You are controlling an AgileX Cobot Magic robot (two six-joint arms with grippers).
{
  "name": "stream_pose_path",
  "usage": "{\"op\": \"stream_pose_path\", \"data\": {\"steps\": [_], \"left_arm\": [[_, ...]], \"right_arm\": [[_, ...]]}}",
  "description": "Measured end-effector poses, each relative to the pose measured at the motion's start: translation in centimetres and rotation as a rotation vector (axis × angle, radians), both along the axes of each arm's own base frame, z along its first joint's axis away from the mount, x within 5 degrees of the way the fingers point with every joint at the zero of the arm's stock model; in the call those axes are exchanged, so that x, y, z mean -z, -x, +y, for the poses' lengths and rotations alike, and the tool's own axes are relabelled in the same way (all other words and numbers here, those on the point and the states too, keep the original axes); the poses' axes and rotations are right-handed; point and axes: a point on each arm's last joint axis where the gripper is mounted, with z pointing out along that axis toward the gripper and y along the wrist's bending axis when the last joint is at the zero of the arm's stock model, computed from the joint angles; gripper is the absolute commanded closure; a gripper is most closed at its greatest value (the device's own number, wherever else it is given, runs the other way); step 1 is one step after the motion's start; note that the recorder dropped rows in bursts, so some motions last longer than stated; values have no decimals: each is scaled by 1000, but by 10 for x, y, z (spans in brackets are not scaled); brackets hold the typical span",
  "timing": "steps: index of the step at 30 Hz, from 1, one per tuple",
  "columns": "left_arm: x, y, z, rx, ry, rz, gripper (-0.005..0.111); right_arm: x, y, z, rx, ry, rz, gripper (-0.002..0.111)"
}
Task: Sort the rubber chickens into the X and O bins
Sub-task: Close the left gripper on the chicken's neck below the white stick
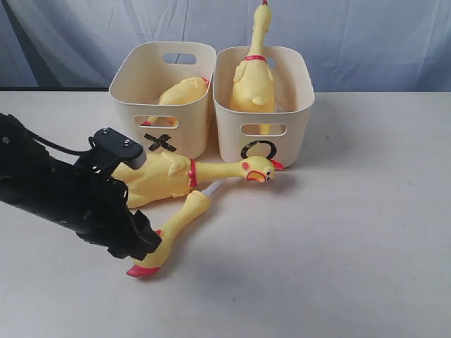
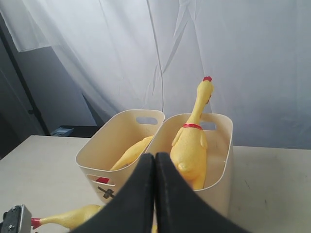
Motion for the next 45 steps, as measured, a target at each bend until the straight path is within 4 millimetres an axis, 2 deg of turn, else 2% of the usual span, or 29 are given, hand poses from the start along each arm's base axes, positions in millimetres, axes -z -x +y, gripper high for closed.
{"op": "stream_pose_path", "data": {"steps": [13, 20, 29, 39, 45], "left_arm": [[13, -36, -17, -11, -7, 0, 49], [24, -49, -26, 0, -17, 17, 49], [44, -46, -53, 110, -77, -9, 49], [55, -49, -54, 106, -98, -7, 49], [57, -49, -54, 114, -107, -10, 62]], "right_arm": [[0, 0, 0, -2, 1, 2, 109], [0, 0, 0, -2, 3, 3, 109], [0, 0, 0, -2, 3, 3, 109], [0, 0, 0, -4, -2, 6, 109], [1, 0, 0, -4, -3, 8, 109]]}}
